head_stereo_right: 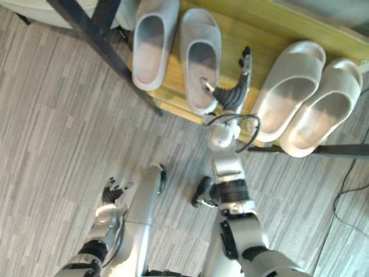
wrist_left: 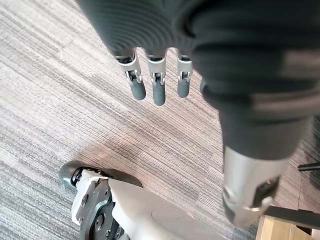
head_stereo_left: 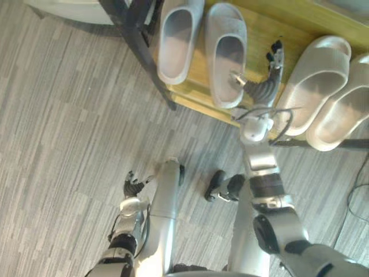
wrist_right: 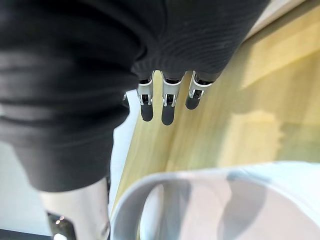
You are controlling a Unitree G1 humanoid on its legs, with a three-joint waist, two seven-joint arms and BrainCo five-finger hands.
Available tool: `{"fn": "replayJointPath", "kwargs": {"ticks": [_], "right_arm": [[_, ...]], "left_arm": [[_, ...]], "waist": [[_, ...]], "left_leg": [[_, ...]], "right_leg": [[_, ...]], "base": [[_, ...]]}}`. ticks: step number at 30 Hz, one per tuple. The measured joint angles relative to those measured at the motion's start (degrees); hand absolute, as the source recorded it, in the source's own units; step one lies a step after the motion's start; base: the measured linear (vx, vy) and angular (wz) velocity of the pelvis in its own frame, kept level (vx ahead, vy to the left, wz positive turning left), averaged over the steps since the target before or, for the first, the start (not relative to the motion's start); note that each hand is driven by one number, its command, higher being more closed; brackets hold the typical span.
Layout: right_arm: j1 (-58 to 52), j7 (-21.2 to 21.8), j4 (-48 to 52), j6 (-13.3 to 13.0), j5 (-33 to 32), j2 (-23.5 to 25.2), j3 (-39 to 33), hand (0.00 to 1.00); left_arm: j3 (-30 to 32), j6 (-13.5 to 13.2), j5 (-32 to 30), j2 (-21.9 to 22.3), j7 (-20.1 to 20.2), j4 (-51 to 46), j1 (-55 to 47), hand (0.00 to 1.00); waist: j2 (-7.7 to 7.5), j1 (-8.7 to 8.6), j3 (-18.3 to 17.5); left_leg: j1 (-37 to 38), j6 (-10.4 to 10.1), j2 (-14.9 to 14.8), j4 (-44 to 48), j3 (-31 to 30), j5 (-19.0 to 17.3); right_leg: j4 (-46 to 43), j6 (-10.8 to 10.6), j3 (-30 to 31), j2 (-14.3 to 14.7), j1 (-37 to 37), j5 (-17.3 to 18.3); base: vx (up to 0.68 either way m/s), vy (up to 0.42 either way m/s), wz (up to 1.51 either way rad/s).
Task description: Organize the slippers on the shoe rack
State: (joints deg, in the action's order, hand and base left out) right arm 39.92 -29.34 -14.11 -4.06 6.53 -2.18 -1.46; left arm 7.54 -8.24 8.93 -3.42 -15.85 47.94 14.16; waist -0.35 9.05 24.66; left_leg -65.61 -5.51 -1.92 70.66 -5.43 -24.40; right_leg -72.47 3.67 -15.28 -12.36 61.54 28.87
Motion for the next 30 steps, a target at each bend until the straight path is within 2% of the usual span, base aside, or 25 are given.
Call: {"fn": "replayJointPath", "kwargs": {"ticks": [6, 11, 16, 20, 27, 30], "right_arm": [[-2.31, 2.17, -0.24, -1.03, -3.84, 0.95, 0.12, 0.00], [-2.39, 4.77, -1.05, -2.72, -10.87, 2.39, 1.13, 0.00], [-2.23, 6.52, -2.42, -4.70, -14.55, 2.49, 2.32, 0.00], [-1.86, 7.90, -2.64, -5.92, -20.82, 3.59, 2.95, 0.00], [0.79, 8.48, -5.78, -6.52, -25.46, 6.23, 4.59, 0.00], [1.73, 8.43, -7.39, -7.63, -27.71, 6.20, 4.41, 0.00]], "left_arm": [[0.51, 0.17, -0.38, 0.16, -0.02, 0.04, -0.24, 0.00], [1.04, 0.17, -0.45, 0.27, 0.03, 0.02, -0.26, 0.00], [2.30, 0.23, -0.67, 0.81, 0.18, 0.05, -0.26, 0.00], [2.67, 0.24, -1.36, 0.94, 0.21, 0.06, -0.26, 0.00], [2.77, 0.26, -1.59, 1.25, -0.01, 0.06, -0.26, 0.00], [2.79, 0.26, -1.59, 1.25, -0.17, 0.06, -0.26, 0.00]], "waist": [[-0.06, -0.02, 0.00], [-0.16, -0.11, -0.01], [-0.21, 0.02, 0.01], [-0.25, 0.00, 0.03], [-0.26, 0.08, 0.04], [-0.27, 0.09, 0.04]], "left_leg": [[1.72, 0.01, -0.11, -0.68, 0.10, -0.01], [1.63, -0.06, -0.13, -0.99, 0.11, 0.03], [1.66, -0.19, 0.02, -1.28, 0.00, 0.10], [1.72, -0.46, 0.08, -1.45, -0.52, 0.25], [1.88, -0.88, 0.65, -1.69, -1.44, 0.57], [1.88, -0.96, 0.71, -1.84, -1.48, 0.69]], "right_leg": [[0.75, -0.27, -0.01, 0.09, -1.78, -0.01], [0.84, -0.28, -0.07, 0.09, -1.66, -0.01], [0.91, -0.28, -0.14, 0.02, -1.68, 0.00], [1.15, -0.32, -0.71, 0.01, -2.05, 0.02], [1.15, -0.96, -1.62, -0.49, -2.79, 0.40], [1.14, -0.96, -1.68, -0.58, -2.78, 0.40]], "base": [[0.00, -0.001, -0.01], [0.00, 0.000, 0.00], [0.00, -0.004, 0.01], [0.00, -0.008, 0.02], [-0.01, -0.015, 0.07], [0.00, 0.000, 0.00]]}}
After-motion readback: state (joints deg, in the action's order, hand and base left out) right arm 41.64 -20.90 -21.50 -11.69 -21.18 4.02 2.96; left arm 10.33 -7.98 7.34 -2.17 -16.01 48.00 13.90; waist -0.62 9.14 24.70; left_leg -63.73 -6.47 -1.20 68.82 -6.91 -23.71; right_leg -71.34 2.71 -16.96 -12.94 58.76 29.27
